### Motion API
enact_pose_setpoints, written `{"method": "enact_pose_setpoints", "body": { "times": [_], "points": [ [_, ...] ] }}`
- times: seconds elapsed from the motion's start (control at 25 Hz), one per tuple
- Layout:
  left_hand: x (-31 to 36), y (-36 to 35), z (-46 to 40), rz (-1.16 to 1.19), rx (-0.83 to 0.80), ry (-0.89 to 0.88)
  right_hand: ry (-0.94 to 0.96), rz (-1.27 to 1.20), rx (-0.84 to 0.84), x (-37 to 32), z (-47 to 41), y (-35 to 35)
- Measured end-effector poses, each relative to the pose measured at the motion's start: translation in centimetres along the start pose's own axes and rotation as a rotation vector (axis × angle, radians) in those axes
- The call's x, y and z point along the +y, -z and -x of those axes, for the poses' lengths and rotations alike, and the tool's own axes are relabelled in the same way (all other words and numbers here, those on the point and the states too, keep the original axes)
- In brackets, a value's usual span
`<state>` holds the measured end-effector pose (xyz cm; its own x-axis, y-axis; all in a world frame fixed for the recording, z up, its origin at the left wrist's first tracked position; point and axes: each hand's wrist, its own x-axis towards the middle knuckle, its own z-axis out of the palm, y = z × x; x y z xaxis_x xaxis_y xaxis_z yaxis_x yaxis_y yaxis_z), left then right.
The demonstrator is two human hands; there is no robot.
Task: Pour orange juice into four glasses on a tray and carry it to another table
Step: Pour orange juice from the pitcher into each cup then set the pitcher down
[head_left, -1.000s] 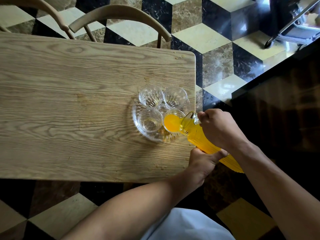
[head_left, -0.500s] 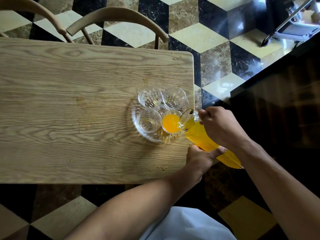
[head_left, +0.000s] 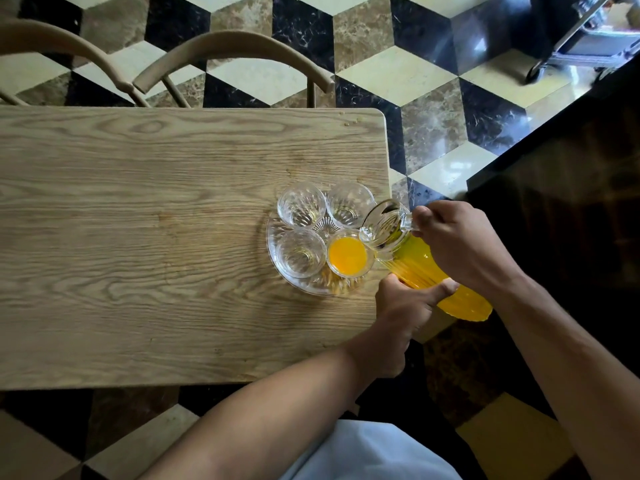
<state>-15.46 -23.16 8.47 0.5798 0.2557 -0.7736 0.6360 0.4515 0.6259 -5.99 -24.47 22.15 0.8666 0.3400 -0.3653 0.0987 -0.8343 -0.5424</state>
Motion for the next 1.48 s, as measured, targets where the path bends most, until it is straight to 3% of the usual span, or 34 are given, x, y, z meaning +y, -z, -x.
{"method": "enact_pose_setpoints", "body": {
  "times": [0.64,1.48],
  "points": [
    [4.0,-4.0,-1.9,0.069,0.2,0.0,0.128,0.027,-0.146,1.1,-6.1,2.1],
    [5.9,-4.4,-3.2,0.12,0.192,-0.026,0.181,0.214,-0.207,-1.0,-9.7,0.7]
  ]
}}
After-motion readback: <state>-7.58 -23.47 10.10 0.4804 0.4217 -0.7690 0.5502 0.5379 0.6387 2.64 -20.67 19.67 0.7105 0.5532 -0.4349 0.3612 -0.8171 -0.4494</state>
